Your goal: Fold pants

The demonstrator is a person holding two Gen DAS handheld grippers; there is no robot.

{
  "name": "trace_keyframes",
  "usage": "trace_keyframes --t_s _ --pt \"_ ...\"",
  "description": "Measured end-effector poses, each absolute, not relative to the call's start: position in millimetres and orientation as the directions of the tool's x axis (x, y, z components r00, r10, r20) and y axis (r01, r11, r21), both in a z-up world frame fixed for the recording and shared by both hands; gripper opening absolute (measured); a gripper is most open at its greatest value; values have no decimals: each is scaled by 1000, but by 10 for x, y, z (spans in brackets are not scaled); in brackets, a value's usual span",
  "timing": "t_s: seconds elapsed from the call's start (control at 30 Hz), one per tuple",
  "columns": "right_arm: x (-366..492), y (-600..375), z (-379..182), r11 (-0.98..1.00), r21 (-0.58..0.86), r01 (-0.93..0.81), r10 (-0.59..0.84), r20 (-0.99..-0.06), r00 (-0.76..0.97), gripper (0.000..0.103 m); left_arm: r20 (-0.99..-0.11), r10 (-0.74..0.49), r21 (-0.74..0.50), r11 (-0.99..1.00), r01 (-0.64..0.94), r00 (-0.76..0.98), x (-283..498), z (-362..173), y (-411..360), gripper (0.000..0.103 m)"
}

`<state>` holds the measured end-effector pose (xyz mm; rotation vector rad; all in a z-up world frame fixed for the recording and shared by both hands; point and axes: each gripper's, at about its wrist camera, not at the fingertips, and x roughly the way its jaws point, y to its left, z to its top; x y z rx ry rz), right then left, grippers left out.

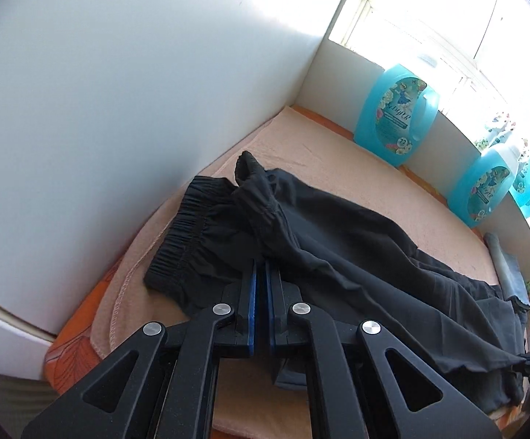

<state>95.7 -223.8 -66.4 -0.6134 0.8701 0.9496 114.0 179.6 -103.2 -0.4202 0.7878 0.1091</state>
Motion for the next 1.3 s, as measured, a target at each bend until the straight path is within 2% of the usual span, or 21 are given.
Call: trace_keyframes --t_s 0.13,0.2,0.23,0.33,0.37,0.47,0.6,0.67,0.87,1.1,1.3 --pt "911 -2136 -916 416 -104 -903 341 -903 261 5 -713 -37 -306 915 -264 700 954 -1089 1816 3" --pt "998 -2106 -813 431 -85 -898 360 -897 257 7 -707 -23 -291 920 -261 707 867 -1067 1804 3" --pt "1057 -2076 -730 438 -62 -897 383 -890 248 11 -703 -16 -287 921 -262 711 826 -1054 1806 3" --pt "1213 -1917 -477 436 -36 -899 457 -852 255 35 -693 4 -273 924 -268 721 730 -1028 1819 3" --pt "1259 -1815 -415 427 -41 -903 472 -842 261 39 -692 5 -269 926 -264 722 695 -1026 1823 4" --pt "1427 -1424 -311 374 -31 -927 512 -826 234 40 -689 32 -232 937 -262 724 613 -1026 1794 5" --pt "1599 -689 -344 304 22 -952 566 -808 162 40 -691 2 -258 933 -250 723 568 -1083 1780 7" --pt "1712 -311 -421 285 76 -956 592 -798 113 40 -687 -12 -279 927 -249 727 523 -1098 1779 14" --pt "1831 764 -832 209 107 -972 566 -824 31 40 -669 -29 -316 915 -249 743 315 -1052 1782 14" --pt "1793 1256 -1247 179 45 -983 472 -881 45 40 -653 -32 -344 902 -259 757 236 -1034 1895 14" --pt "1716 1329 -1416 181 -64 -981 410 -902 134 38 -647 -42 -373 889 -267 762 205 -1095 1979 14"
